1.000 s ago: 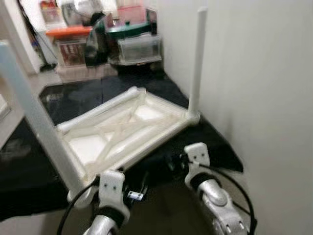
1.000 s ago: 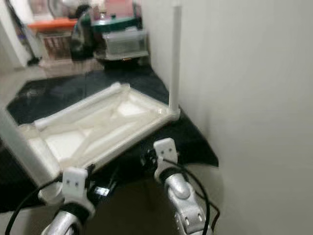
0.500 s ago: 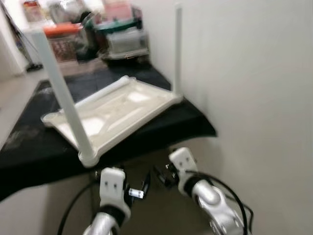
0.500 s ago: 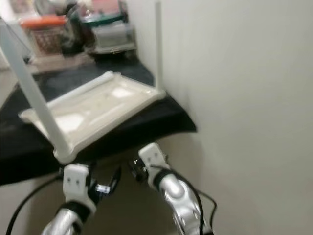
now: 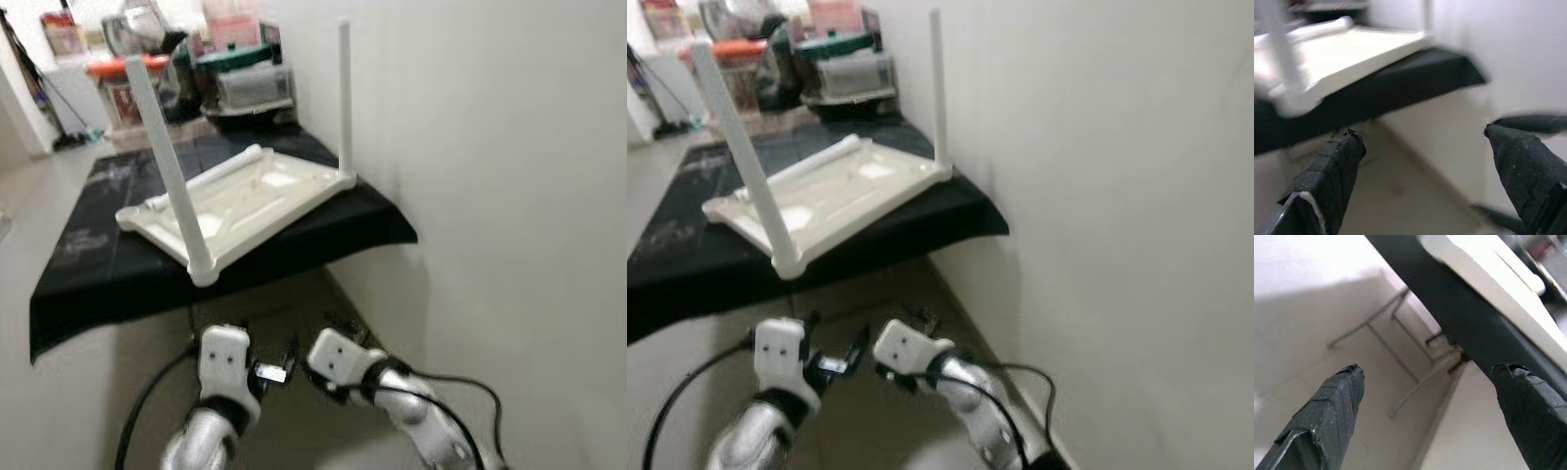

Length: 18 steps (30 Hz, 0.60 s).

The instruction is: Building children table

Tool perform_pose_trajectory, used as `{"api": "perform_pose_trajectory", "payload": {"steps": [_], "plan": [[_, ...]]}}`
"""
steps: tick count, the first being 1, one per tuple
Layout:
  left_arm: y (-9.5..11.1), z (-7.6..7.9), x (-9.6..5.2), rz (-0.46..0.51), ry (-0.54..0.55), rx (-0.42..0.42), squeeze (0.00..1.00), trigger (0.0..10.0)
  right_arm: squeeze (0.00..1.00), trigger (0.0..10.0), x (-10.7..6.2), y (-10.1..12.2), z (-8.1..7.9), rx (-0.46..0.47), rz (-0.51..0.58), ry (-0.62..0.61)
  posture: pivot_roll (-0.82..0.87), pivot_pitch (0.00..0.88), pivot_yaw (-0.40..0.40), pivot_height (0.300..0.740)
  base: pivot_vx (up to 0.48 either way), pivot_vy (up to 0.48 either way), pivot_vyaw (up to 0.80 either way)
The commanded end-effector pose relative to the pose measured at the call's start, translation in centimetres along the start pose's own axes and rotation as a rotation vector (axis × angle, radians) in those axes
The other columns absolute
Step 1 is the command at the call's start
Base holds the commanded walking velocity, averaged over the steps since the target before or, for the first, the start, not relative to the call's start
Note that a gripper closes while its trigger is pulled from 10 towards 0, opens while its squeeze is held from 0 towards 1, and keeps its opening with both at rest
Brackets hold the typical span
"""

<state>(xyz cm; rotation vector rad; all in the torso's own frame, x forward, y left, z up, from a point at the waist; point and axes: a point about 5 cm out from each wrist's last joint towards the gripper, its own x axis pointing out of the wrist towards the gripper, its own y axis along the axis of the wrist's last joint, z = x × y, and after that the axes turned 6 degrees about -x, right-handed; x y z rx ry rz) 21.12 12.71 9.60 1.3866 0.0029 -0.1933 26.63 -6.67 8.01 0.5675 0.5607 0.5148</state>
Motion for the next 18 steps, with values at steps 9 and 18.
{"api": "perform_pose_trajectory", "payload": {"steps": [9, 18], "plan": [[-1.00, -1.37, -0.60, -0.037, 0.074, 0.035, 0.00, 10.0, 0.00, 10.0, 0.35, 1.19, 0.05, -0.076, 0.099, 0.040, -0.12, 0.000, 0.028, 0.740, 0.000, 0.000, 0.00], [-0.95, -1.31, -0.14, -0.029, 0.059, 0.031, 0.00, 10.0, 0.00, 10.0, 0.61, 1.40, -0.18, -0.110, 0.113, 0.046, -0.12, 0.000, 0.035, 0.740, 0.000, 0.000, 0.00]]}}
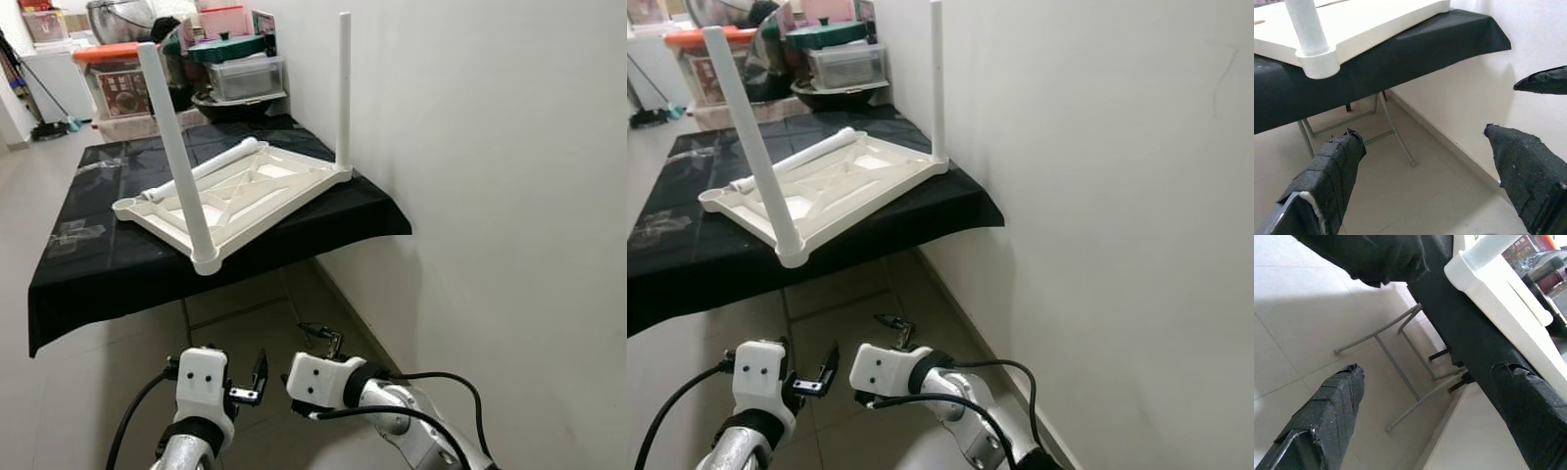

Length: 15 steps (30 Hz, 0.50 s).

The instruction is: Building children table

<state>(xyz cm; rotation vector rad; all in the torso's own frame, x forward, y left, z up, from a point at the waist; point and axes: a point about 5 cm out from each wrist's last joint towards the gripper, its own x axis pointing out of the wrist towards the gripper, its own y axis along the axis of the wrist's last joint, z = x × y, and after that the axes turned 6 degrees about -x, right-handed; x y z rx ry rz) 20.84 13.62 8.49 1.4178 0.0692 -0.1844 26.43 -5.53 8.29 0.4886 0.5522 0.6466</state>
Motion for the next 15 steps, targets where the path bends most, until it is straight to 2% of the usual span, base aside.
{"api": "perform_pose_trajectory", "payload": {"steps": [1, 10, 15], "plan": [[0.01, -0.20, 0.24, 0.005, 0.004, 0.007, 0.00, 10.0, 0.00, 10.0, 0.28, 0.36, 0.22, -0.019, 0.021, -0.003, -0.12, 0.000, 0.035, 0.740, 0.000, 0.000, 0.00], [-0.01, -0.08, 0.57, 0.012, -0.007, 0.009, 0.00, 10.0, 0.00, 10.0, 0.51, 0.17, 0.09, -0.022, 0.020, -0.003, -0.12, 0.000, 0.033, 0.740, 0.000, 0.000, 0.00], [-0.06, 0.19, 0.69, 0.015, -0.016, 0.018, 0.00, 10.0, 0.00, 10.0, 0.42, -0.24, -0.06, -0.017, 0.020, 0.004, -0.10, 0.000, -0.009, 0.740, 0.000, 0.000, 0.00]]}}
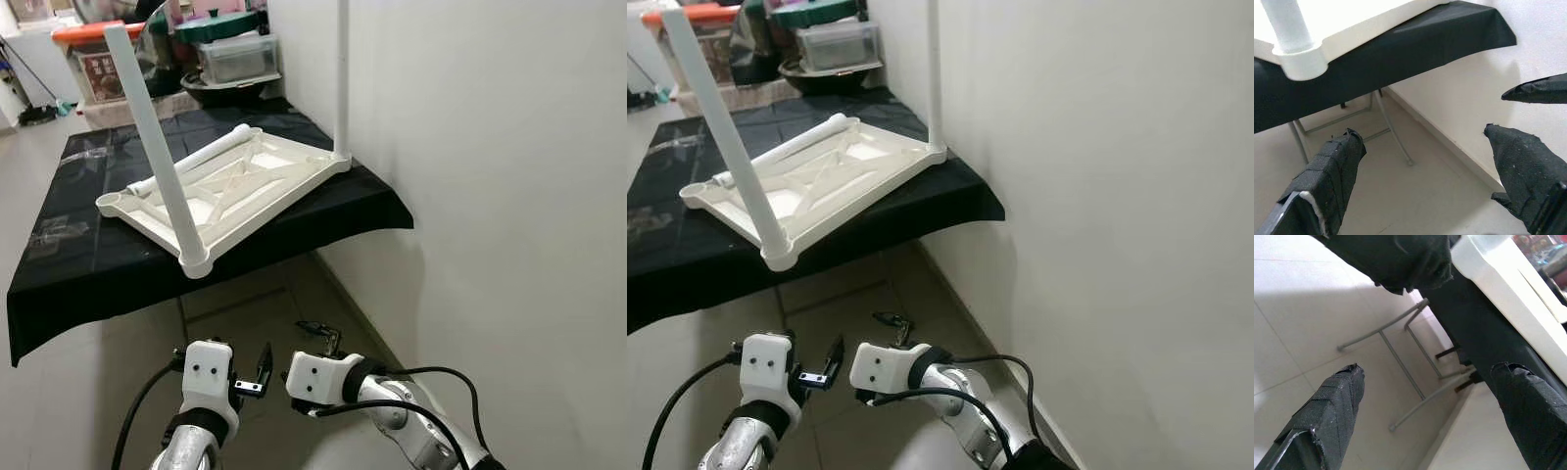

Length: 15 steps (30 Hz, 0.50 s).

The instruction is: Building children table

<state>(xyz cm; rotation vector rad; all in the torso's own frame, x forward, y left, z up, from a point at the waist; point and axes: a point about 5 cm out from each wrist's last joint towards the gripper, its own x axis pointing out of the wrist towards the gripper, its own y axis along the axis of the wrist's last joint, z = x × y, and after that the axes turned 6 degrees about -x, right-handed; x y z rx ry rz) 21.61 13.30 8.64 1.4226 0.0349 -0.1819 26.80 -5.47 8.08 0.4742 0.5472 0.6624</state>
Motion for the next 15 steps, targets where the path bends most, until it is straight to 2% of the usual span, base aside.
{"api": "perform_pose_trajectory", "payload": {"steps": [1, 15], "plan": [[-0.28, -0.10, -0.08, -0.007, 0.006, 0.011, 0.00, 10.0, 0.00, 10.0, 0.07, 0.00, -0.11, 0.000, 0.009, 0.000, -0.10, 0.000, -0.009, 0.740, 0.000, 0.000, 0.00], [-0.07, 0.09, -0.16, 0.007, 0.010, 0.013, 0.00, 10.0, 0.00, 10.0, 0.10, 0.09, -0.25, -0.006, 0.022, 0.004, -0.08, 0.000, -0.024, 0.740, 0.000, 0.000, 0.00]]}}
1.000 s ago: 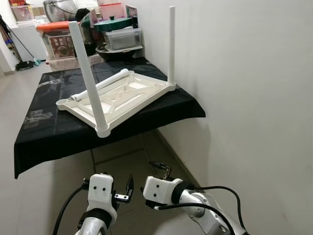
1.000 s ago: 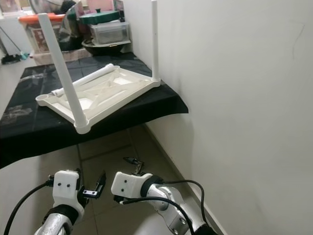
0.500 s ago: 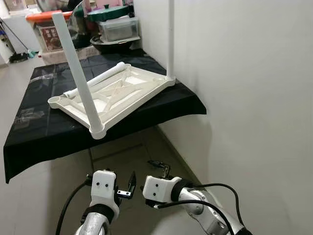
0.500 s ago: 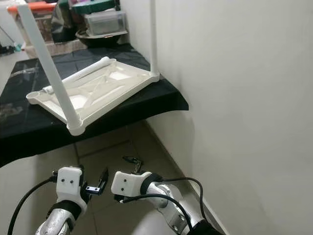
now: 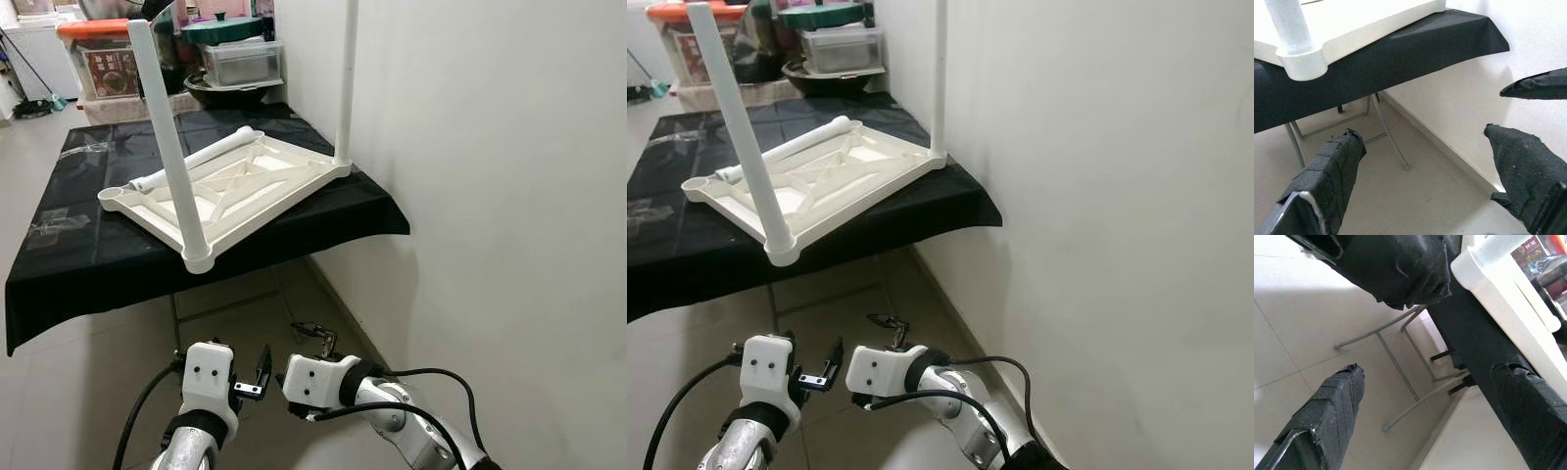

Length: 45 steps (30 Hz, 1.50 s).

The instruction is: Building children table

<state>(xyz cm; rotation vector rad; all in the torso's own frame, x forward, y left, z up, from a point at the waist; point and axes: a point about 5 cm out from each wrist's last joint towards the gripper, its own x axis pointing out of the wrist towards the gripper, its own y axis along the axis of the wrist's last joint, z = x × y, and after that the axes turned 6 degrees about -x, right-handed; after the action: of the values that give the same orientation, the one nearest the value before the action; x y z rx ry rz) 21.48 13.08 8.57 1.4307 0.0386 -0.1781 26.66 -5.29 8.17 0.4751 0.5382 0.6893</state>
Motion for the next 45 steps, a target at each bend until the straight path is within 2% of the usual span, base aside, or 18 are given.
{"api": "perform_pose_trajectory", "payload": {"steps": [1, 18, 23, 32, 37, 41, 42, 43, 45], "plan": [[0.0, -0.1, -0.1, 0.006, 0.004, 0.006, 0.00, 10.0, 0.00, 10.0, 0.1, -0.2, -0.2, 0.002, -0.004, 0.005, -0.08, 0.000, -0.024, 0.740, 0.000, 0.000, 0.00], [0.4, 0.4, 0.2, 0.025, -0.014, 0.002, 0.00, 10.0, 0.00, 10.0, 0.2, 0.0, 0.1, 0.009, 0.006, 0.004, -0.10, 0.000, -0.006, 0.740, 0.000, 0.000, 0.00], [0.8, 0.7, 0.1, 0.045, -0.009, -0.006, 0.00, 10.0, 0.00, 10.0, -0.1, -0.1, 0.2, 0.011, 0.008, 0.004, -0.09, 0.000, -0.023, 0.740, 0.000, 0.000, 0.00], [0.9, 0.8, -0.1, 0.045, -0.018, -0.010, 0.00, 10.0, 0.00, 10.0, -0.2, 0.1, 0.0, 0.023, 0.005, 0.006, -0.12, 0.000, 0.010, 0.740, 0.000, 0.000, 0.00], [1.2, 0.8, -0.2, 0.050, -0.022, -0.009, 0.00, 10.0, 0.00, 10.0, -0.2, 0.1, -0.2, -0.013, -0.024, -0.013, -0.11, 0.000, 0.005, 0.740, 0.000, 0.000, 0.00], [1.1, 0.9, -0.3, 0.047, -0.020, -0.005, 0.00, 10.0, 0.00, 10.0, -0.2, -0.3, -0.1, -0.007, -0.059, -0.012, -0.10, 0.000, 0.005, 0.740, 0.000, 0.000, 0.00], [1.2, 0.9, -0.3, 0.053, -0.013, -0.004, 0.00, 10.0, 0.00, 10.0, -0.2, -0.4, 0.9, -0.042, -0.079, -0.077, -0.10, 0.000, 0.005, 0.740, 0.000, 0.000, 0.00], [1.2, 0.9, -0.3, 0.053, -0.013, -0.004, 0.00, 10.0, 0.00, 10.0, -0.2, -0.4, 0.9, -0.042, -0.079, -0.077, -0.10, 0.000, 0.005, 0.740, 0.000, 0.000, 0.00], [1.6, 0.5, -0.6, 0.072, 0.023, 0.001, 0.00, 10.0, 0.00, 10.0, 0.0, -0.9, 3.6, 0.050, -0.116, -0.193, -0.10, 0.000, -0.001, 0.740, 0.000, 0.000, 0.00]]}}
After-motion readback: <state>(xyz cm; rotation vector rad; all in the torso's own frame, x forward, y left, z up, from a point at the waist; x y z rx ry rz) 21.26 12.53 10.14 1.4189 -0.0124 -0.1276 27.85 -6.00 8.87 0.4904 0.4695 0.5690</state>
